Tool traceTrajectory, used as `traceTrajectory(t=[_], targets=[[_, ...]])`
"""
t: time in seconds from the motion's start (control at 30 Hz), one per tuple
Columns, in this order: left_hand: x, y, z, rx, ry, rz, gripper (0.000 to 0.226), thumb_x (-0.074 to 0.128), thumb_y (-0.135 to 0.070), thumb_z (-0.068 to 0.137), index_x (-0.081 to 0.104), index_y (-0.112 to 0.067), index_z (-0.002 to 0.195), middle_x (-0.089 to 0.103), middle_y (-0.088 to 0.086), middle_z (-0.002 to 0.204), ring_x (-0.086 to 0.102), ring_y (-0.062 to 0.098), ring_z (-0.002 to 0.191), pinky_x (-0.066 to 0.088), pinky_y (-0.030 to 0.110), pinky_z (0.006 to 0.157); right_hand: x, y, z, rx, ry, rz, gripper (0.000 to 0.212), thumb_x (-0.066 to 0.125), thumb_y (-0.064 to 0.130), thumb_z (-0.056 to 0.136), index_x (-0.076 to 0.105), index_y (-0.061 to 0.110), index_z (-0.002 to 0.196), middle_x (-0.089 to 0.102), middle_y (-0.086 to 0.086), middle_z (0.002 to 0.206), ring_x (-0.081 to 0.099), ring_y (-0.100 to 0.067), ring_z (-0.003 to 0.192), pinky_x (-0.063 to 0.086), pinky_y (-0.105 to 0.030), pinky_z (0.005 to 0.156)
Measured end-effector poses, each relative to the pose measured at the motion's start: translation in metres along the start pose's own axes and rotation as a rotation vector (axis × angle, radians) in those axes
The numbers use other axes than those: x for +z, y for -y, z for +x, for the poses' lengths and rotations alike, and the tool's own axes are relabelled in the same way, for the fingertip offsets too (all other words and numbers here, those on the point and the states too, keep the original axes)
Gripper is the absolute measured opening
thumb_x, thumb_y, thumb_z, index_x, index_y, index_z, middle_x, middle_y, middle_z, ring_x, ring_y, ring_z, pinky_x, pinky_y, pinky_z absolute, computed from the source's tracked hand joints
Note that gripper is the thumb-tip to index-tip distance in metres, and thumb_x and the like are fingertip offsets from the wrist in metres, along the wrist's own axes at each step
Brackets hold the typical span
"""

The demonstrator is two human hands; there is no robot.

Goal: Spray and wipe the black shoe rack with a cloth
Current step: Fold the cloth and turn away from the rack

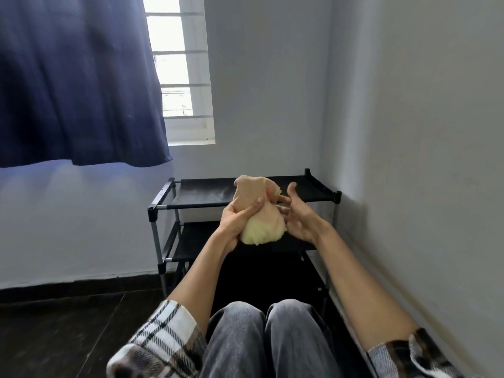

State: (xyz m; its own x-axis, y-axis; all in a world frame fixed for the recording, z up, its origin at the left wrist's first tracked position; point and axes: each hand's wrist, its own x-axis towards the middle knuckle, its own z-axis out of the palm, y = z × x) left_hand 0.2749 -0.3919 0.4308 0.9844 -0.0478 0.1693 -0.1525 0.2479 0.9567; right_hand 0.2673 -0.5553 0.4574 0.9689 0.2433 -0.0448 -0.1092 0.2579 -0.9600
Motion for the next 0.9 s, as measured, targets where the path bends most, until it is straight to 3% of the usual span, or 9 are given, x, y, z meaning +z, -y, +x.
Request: traceTrajectory(t=[0.1, 0.17, 0.23, 0.5, 0.67, 0.73, 0.8, 0.9], targets=[[-0.001, 0.0, 0.01, 0.007, -0.027, 0.049, 0.094, 0.092, -0.053, 0.037, 0.054, -0.01, 0.111, 0.071, 0.01, 0.103, 0.072, 0.02, 0.087, 0.055, 0.028, 0.065, -0.009, -0.002, 0.0, -0.053, 0.062, -0.005, 0.052, 0.052, 0.042, 0.092, 0.056, 0.005, 0.128, 0.049, -0.035, 0.125, 0.051, -0.037, 0.099, 0.041, -0.042, 0.096], [0.0, 0.001, 0.016, 0.029, -0.026, 0.087, 0.094, 0.091, -0.055, 0.036, 0.05, -0.014, 0.11, 0.069, 0.009, 0.105, 0.071, 0.017, 0.086, 0.055, 0.025, 0.064, -0.013, -0.003, 0.004, -0.082, 0.068, 0.062, 0.046, 0.052, 0.031, 0.094, 0.051, 0.003, 0.132, 0.05, -0.026, 0.118, 0.047, -0.027, 0.094, 0.042, -0.038, 0.091], [0.0, 0.002, 0.02, 0.054, -0.018, 0.117, 0.09, 0.088, -0.059, 0.036, 0.051, -0.017, 0.106, 0.069, 0.007, 0.103, 0.071, 0.015, 0.086, 0.055, 0.024, 0.064, -0.018, -0.004, 0.009, -0.09, 0.049, 0.102, 0.039, 0.051, 0.025, 0.095, 0.053, 0.005, 0.129, 0.057, -0.017, 0.114, 0.056, -0.023, 0.095, 0.046, -0.036, 0.092], [-0.038, 0.014, 0.012, 0.089, -0.133, 0.131, 0.079, 0.079, -0.066, 0.046, 0.052, -0.02, 0.104, 0.068, 0.005, 0.1, 0.07, 0.014, 0.085, 0.054, 0.024, 0.066, 0.011, -0.03, 0.041, -0.021, 0.027, 0.167, 0.013, 0.058, 0.021, 0.09, 0.068, 0.013, 0.095, 0.074, -0.002, 0.082, 0.071, -0.015, 0.072, 0.057, -0.031, 0.071], [-0.113, 0.014, -0.029, 0.102, -0.36, 0.188, 0.052, 0.073, -0.05, 0.071, 0.05, -0.017, 0.105, 0.066, 0.008, 0.103, 0.068, 0.013, 0.083, 0.054, 0.024, 0.064, 0.086, -0.076, 0.068, 0.098, 0.168, 0.122, 0.013, 0.056, 0.021, 0.092, 0.068, 0.015, 0.095, 0.074, 0.001, 0.076, 0.069, -0.012, 0.061, 0.055, -0.024, 0.057], [-0.152, 0.012, -0.059, 0.103, -0.498, 0.237, 0.054, 0.068, -0.05, 0.073, 0.051, -0.011, 0.107, 0.066, 0.009, 0.104, 0.068, 0.012, 0.083, 0.054, 0.022, 0.062, 0.132, -0.102, 0.074, 0.166, 0.26, 0.06, 0.015, 0.056, 0.023, 0.093, 0.067, 0.015, 0.097, 0.073, 0.002, 0.076, 0.068, -0.011, 0.059, 0.053, -0.021, 0.054], [-0.194, 0.011, -0.095, 0.066, -0.643, 0.257, 0.061, 0.065, -0.052, 0.076, 0.049, -0.007, 0.113, 0.065, 0.009, 0.106, 0.068, 0.016, 0.09, 0.056, 0.028, 0.067, 0.184, -0.13, 0.076, 0.245, 0.37, -0.022, 0.019, 0.057, 0.026, 0.092, 0.066, 0.013, 0.104, 0.072, -0.002, 0.084, 0.067, -0.015, 0.067, 0.053, -0.026, 0.059], [-0.251, 0.02, -0.154, 0.034, -0.873, 0.207, 0.048, 0.059, -0.045, 0.085, 0.05, -0.007, 0.113, 0.064, 0.009, 0.106, 0.065, 0.023, 0.096, 0.056, 0.033, 0.075, 0.267, -0.172, 0.064, 0.392, 0.533, -0.163, 0.022, 0.052, 0.03, 0.096, 0.064, 0.014, 0.105, 0.065, -0.005, 0.096, 0.061, -0.019, 0.084, 0.05, -0.032, 0.072]])
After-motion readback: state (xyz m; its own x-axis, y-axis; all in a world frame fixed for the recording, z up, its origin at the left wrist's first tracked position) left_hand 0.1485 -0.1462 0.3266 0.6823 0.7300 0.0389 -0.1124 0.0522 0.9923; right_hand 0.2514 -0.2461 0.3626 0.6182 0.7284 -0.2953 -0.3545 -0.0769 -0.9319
